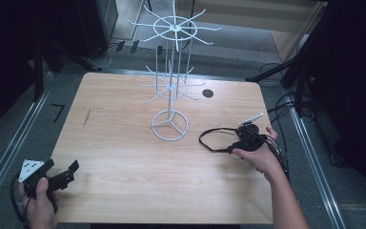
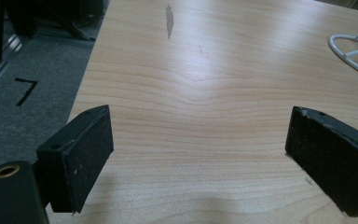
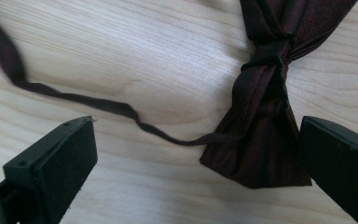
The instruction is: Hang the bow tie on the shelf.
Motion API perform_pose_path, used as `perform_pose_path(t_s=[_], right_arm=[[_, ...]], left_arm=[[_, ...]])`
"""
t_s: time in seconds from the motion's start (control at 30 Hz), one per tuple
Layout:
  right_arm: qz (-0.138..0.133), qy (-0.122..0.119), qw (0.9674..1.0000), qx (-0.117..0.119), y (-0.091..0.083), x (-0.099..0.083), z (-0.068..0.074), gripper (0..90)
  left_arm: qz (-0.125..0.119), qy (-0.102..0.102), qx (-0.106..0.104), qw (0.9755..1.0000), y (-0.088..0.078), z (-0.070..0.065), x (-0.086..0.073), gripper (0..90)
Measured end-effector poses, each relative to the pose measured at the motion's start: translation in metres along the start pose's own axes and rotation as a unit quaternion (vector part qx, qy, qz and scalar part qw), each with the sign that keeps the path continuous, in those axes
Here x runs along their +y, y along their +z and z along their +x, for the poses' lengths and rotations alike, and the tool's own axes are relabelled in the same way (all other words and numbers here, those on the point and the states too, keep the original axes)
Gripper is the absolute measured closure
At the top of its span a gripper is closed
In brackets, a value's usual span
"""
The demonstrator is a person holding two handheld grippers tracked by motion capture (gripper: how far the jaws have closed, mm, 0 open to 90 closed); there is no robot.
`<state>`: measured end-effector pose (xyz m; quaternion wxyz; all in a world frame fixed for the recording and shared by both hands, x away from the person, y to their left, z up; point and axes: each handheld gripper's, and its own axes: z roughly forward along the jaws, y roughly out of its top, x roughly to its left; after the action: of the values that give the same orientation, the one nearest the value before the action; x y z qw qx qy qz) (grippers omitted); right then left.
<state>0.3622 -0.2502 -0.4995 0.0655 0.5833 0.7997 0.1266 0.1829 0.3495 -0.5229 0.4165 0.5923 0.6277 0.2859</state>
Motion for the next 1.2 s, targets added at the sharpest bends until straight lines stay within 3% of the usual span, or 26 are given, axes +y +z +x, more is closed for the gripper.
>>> perform_pose_path(t_s=[0.17, 0.4, 0.43, 0.57, 0.73, 0.77, 0.83, 0.93, 1.0, 1.13, 1.2], right_arm=[[0.02, -0.009, 0.9994, -0.028, 0.012, 0.007, 0.005, 0.0], [0.016, -0.01, 0.9995, -0.024, 0.018, 0.01, 0.0, 2.9], [0.013, -0.014, 0.9993, -0.031, 0.018, 0.01, 0.0, 8.4], [0.002, -0.019, 0.999, -0.04, 0.017, 0.009, -0.001, 16.6], [-0.002, -0.006, 0.9995, -0.03, 0.015, 0.008, -0.002, 29.8], [-0.009, 0.005, 0.9993, -0.035, 0.013, 0.008, -0.005, 45.2], [-0.012, 0.01, 0.9991, -0.039, 0.012, 0.008, -0.007, 49.8], [-0.024, 0.02, 0.9984, -0.047, 0.011, 0.005, -0.013, 68.7], [-0.028, 0.018, 0.998, -0.053, 0.011, 0.004, -0.014, 73.3], [-0.032, 0.014, 0.9977, -0.057, 0.011, 0.003, -0.013, 74.0], [-0.037, 0.025, 0.9972, -0.06, 0.011, 0.002, -0.012, 74.1]], left_arm=[[0.003, 0.001, 0.001, 1.0, 0.0, 0.0, 0.0, 8.3], [0.003, 0.0, 0.0, 1.0, 0.0, 0.0, 0.0, 8.3], [0.003, 0.001, -0.001, 1.0, 0.0, 0.0, 0.0, 8.3], [0.004, -0.003, -0.003, 1.0, 0.001, 0.0, 0.0, 8.3], [0.004, -0.002, 0.0, 1.0, 0.001, 0.0, 0.0, 8.3], [0.003, -0.001, 0.002, 1.0, 0.001, 0.0, 0.0, 8.3], [0.004, 0.0, 0.004, 1.0, 0.001, -0.001, 0.0, 8.3], [0.003, 0.0, 0.004, 1.0, 0.0, -0.001, 0.0, 8.3], [0.002, -0.001, 0.002, 1.0, 0.0, 0.0, 0.0, 8.3], [0.002, -0.001, 0.002, 1.0, 0.0, 0.0, 0.0, 8.3], [0.002, -0.004, 0.002, 1.0, 0.0, 0.0, 0.0, 8.3]])
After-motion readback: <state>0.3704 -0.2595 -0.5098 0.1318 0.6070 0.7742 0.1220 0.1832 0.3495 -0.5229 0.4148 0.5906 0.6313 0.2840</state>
